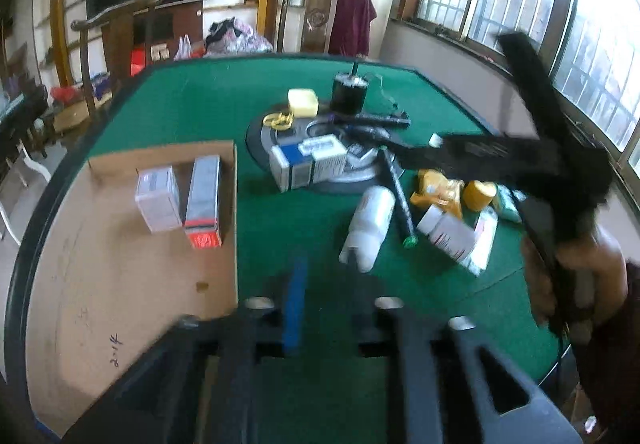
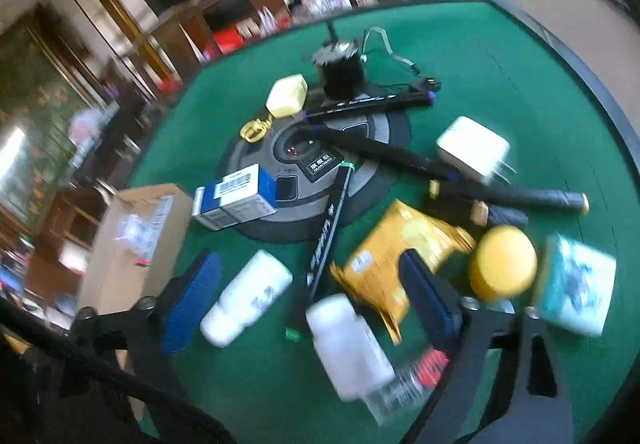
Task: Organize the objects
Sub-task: 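Grasp the white pill bottle with the left tool while the right tool grasps the black marker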
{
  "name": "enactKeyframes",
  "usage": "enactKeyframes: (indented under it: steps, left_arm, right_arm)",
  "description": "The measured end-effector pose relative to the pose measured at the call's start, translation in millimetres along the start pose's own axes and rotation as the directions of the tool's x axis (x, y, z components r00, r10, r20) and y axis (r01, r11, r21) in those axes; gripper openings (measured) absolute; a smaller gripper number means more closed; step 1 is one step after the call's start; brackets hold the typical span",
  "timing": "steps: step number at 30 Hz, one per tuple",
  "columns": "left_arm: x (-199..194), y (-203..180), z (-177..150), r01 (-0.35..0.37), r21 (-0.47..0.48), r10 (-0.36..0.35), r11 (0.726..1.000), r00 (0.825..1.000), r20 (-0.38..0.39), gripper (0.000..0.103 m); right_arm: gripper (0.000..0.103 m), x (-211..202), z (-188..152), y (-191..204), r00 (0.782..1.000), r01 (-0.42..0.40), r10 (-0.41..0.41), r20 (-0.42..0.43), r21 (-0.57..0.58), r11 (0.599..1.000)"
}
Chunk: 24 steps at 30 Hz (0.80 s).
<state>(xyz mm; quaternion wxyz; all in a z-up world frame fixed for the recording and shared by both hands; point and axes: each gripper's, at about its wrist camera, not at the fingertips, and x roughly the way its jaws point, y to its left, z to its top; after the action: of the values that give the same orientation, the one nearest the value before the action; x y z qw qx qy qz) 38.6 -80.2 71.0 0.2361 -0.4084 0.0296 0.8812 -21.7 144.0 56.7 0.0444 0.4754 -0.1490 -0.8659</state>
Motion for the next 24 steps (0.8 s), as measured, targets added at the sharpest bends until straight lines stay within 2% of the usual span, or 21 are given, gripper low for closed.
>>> enactKeyframes:
  steps: [2, 4, 6, 7, 8, 9, 13, 17, 21, 24]
  left_arm:
    - [1, 4, -3, 0.001, 0.001, -0.001, 1.000, 1.000, -0.010, 0.038]
    - [0, 8, -3, 0.005, 0.000, -0.005, 1.000, 1.000, -0.015, 0.038]
    - [0, 14, -1, 0.018, -0.004, -0.018, 1.000, 1.000, -0.014, 0.038]
    - [1, 15, 1, 0.021, -0.001, -0.021, 1.000, 1.000, -0.013, 0.038]
    - [4, 16, 2, 0.022, 0.006, -0.022, 1.000, 1.000, -0.013, 0.038]
    - [7, 14, 4, 0.019, 0.016, -0.019, 1.000, 1.000, -0.013, 0.038]
    - [25, -2, 9, 0.025, 0.056, -0.023, 0.998, 0.999, -0.045, 0.038]
    - [57, -34, 14, -0.010, 0.144, 0.024, 0.990, 0.995, -0.092, 0.038]
    - [98, -58, 19, -0.045, 0.204, 0.078, 0.978, 0.985, -0.156, 0.038]
    - [114, -66, 23, -0.062, 0.208, 0.093, 0.976, 0.985, -0.147, 0.039]
  right_arm:
    - [0.053, 20, 7, 3, 0.997, 0.045, -0.044, -0.058, 0.002, 0.999]
    - [0.039, 38, 9, 2, 0.986, 0.130, -0.128, -0.106, 0.016, 0.991]
    - [0.035, 50, 8, 2, 0.980, 0.163, -0.160, -0.118, 0.016, 0.987]
    - [0.030, 51, 7, 6, 0.977, 0.191, -0.191, -0.094, -0.009, 0.982]
    - [0.019, 54, 5, 11, 0.972, 0.215, -0.218, -0.088, -0.045, 0.976]
    - [0.016, 53, 4, 14, 0.970, 0.230, -0.234, -0.071, -0.070, 0.971]
    - [0.012, 44, -3, 3, 0.984, 0.164, -0.167, -0.061, -0.040, 0.986]
    - [0.012, 28, -9, -20, 0.997, 0.072, -0.070, -0.031, 0.048, 0.996]
    - [0.012, 10, -15, -37, 1.000, -0.015, 0.015, -0.003, 0.097, 0.995]
    - [0.012, 5, -17, -41, 0.998, -0.062, 0.062, 0.005, 0.103, 0.993]
